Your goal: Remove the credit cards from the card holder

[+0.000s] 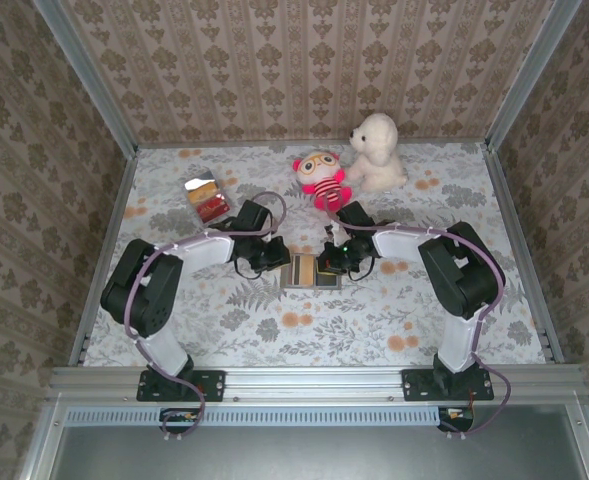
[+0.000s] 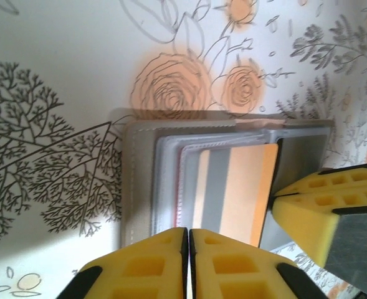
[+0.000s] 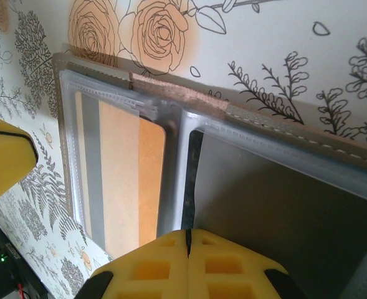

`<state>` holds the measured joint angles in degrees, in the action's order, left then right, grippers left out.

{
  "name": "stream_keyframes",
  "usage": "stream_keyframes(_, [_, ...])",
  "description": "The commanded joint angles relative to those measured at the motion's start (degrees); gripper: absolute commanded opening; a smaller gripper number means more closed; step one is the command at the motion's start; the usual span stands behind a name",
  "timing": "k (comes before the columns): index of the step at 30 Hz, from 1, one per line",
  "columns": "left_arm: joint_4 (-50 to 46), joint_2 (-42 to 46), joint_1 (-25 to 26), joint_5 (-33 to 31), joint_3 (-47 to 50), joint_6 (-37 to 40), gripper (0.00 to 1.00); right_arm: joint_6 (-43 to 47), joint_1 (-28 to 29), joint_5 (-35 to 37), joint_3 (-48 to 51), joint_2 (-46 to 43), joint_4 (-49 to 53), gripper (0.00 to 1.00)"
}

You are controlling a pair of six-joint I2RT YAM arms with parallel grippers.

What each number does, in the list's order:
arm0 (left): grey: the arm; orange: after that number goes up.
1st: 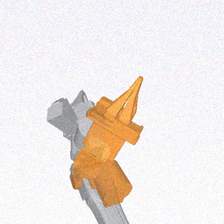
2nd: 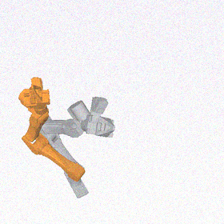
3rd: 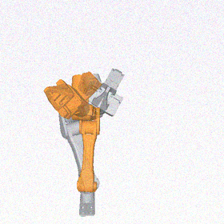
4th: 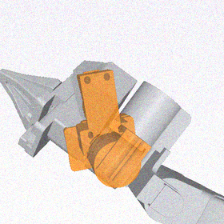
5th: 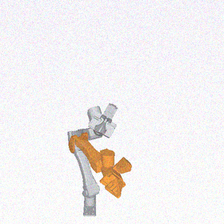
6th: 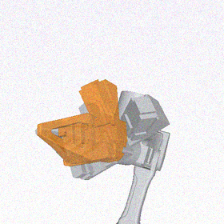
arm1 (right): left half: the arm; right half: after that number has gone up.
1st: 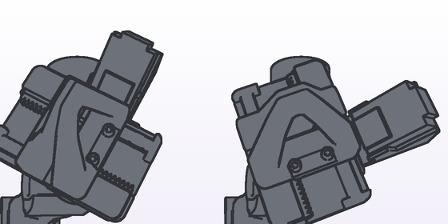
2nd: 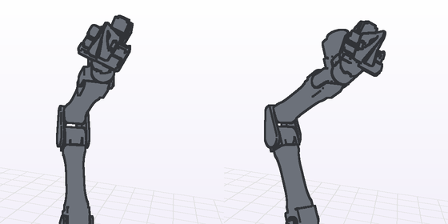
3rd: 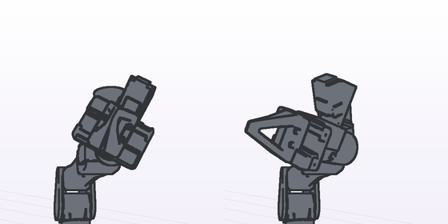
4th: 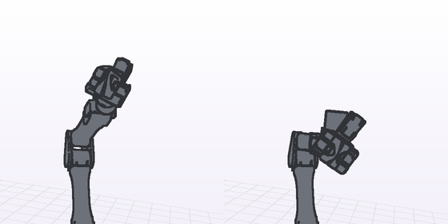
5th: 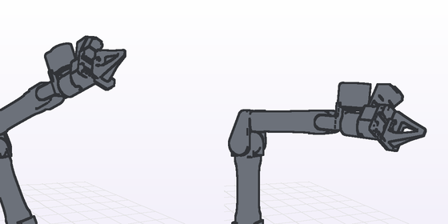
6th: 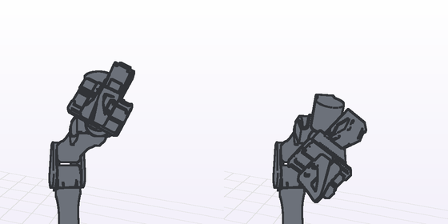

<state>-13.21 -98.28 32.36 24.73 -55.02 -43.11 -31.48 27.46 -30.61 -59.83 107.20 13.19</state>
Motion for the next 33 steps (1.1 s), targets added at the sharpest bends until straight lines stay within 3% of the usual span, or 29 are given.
stream_keyframes(1, [1.1,0.0,0.7,1.6,-1.2,0.7,0.09,-1.2,-0.4,-1.4,0.0,0.2,-1.5,0.07])
stream_keyframes(7, [1.6,-3.0,1.4,2.7,-2.3,1.0,0.07,-3.7,-0.6,-3.8,1.6,0.0,-5.3,0.15])
stream_keyframes(14, [-2.5,-5.8,1.2,-1.2,-2.6,1.8,0.05,-6.4,-0.6,-3.9,1.6,1.2,-6.9,0.25])
stream_keyframes(33, [0.0,-6.1,2.4,-2.1,1.1,-1.2,0.05,-8.5,-0.6,-6.9,-0.2,5.0,-9.1,0.24])
